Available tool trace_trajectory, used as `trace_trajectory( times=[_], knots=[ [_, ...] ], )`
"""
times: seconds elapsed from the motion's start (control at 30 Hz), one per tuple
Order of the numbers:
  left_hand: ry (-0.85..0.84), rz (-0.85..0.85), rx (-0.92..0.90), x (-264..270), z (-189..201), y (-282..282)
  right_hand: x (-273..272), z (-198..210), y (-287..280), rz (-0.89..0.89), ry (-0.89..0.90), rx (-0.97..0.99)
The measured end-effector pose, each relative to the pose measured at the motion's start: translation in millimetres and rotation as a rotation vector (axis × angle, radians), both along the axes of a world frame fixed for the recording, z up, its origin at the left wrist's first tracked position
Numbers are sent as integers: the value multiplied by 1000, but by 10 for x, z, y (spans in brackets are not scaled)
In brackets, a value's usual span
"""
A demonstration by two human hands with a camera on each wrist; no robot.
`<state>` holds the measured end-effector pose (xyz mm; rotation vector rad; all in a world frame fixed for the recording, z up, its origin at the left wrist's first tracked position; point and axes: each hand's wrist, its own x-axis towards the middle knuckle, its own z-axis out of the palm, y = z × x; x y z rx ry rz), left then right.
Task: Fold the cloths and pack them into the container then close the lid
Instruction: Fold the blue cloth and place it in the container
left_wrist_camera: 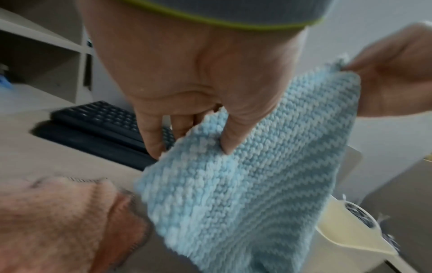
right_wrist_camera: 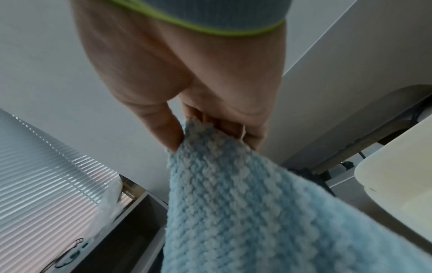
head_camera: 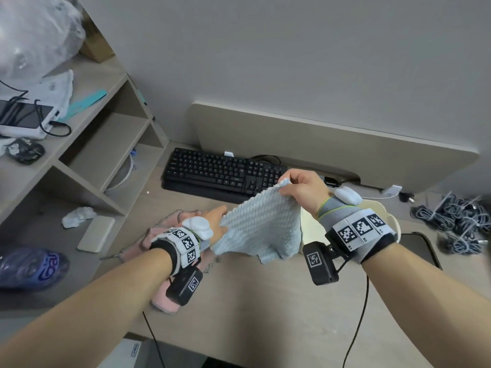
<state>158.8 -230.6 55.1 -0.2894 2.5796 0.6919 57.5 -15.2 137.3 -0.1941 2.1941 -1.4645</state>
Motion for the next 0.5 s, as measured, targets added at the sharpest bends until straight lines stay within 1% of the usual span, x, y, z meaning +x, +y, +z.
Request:
trace_trajectory(
  times=[0.1, 0.2, 0.27, 0.37, 0.43, 0.5],
  knots=[
    [136, 153, 90, -69, 105, -248, -157, -15, 44, 1, 64, 57],
    [273, 273, 15, -145, 393, -477, -300, 71, 41, -11, 152, 99],
    [362, 290, -28, -191, 610, -571, -340, 171, 17, -22, 192, 102],
    [404, 274, -74, -191, 873, -607, -343, 298, -16, -23, 231, 102],
    [403, 255, -96, -110, 952, -593, -301, 349, -18, -14, 248, 103],
    [388, 220, -100, -1, 940, -569, -236, 325, 1, 2, 247, 124]
  ],
)
